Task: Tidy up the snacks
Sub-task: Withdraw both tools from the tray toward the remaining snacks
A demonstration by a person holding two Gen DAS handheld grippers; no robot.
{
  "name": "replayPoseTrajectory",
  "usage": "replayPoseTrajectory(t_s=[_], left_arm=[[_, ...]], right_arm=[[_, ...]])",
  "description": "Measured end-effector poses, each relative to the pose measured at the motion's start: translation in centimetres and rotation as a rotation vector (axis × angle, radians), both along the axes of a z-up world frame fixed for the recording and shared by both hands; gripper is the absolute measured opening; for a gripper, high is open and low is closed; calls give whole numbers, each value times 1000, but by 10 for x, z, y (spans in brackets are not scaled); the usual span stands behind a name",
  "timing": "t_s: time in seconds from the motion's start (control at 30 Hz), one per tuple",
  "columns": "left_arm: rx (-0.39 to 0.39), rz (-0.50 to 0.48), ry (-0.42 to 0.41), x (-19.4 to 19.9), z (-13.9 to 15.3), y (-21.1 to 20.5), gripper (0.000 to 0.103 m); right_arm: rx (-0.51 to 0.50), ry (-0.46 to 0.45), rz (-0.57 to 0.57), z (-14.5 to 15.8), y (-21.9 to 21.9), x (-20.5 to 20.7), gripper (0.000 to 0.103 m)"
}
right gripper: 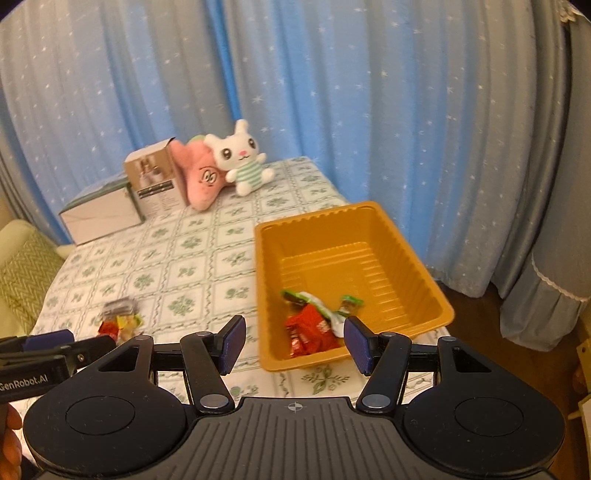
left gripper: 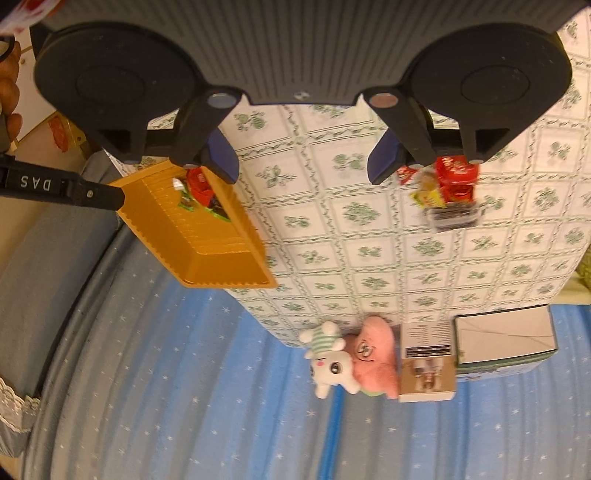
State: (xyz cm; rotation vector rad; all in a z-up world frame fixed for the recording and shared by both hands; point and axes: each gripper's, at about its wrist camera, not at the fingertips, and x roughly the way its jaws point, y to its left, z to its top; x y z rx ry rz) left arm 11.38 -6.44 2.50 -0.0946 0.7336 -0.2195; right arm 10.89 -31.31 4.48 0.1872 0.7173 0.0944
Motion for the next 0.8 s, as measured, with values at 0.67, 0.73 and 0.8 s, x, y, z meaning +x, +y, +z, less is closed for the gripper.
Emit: replayPoseTrajectory(t_s=[0.67,0.73,0.8], left_arm=[[18,133,9,-17,-6,60,78],[25,140,10,-19,-7,64,78],[31,149,11,-21,-9,70,78]], right_arm=[[-3,24,116,-10,56,4,63],[-4,26,122,-11,60,5,63],[-4,28,131,-13,63,5,63]])
